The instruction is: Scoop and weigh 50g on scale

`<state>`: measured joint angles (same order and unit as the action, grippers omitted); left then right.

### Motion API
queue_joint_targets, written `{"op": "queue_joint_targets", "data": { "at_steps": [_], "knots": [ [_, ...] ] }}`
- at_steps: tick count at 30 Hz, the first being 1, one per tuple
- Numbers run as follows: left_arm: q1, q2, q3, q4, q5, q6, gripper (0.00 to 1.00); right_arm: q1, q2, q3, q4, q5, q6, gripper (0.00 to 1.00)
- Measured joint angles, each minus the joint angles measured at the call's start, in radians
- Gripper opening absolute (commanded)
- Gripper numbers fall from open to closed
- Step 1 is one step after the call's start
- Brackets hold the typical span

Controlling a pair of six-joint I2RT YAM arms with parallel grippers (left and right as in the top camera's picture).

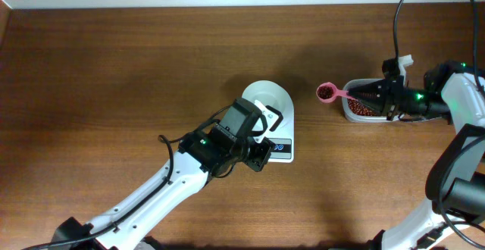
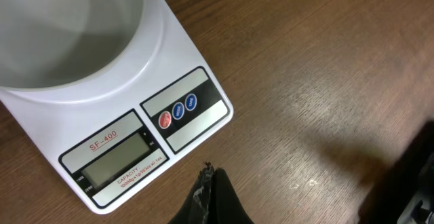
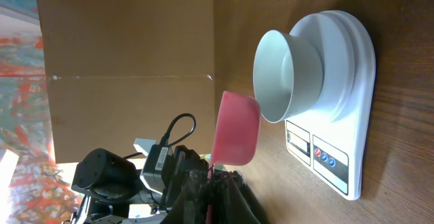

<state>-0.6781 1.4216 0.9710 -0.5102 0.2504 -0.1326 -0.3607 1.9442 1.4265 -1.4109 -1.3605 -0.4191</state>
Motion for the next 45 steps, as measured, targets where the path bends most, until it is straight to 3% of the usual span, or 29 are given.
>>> {"op": "queue_joint_targets", "data": {
  "at_steps": [9,14,19,38,45],
  "knots": [
    [0.000,0.155,0.000,0.008,-0.056,0.000,0.00,0.000,0.000,0.000,0.000,0.000,-0.003,0.04],
    [0.000,0.240,0.000,0.090,-0.094,0.000,0.00,0.000,0.000,0.000,0.000,0.000,-0.003,0.04],
    [0.000,0.295,0.000,0.130,-0.110,0.082,0.00,0.000,0.000,0.000,0.000,0.000,-0.003,0.04],
    [-0.043,0.357,0.000,0.263,-0.117,0.271,0.00,0.000,0.000,0.000,0.000,0.000,-0.003,0.04],
    [-0.055,0.357,0.000,0.264,-0.162,0.277,0.00,0.000,0.000,0.000,0.000,0.000,-0.003,0.04]
  ]
}}
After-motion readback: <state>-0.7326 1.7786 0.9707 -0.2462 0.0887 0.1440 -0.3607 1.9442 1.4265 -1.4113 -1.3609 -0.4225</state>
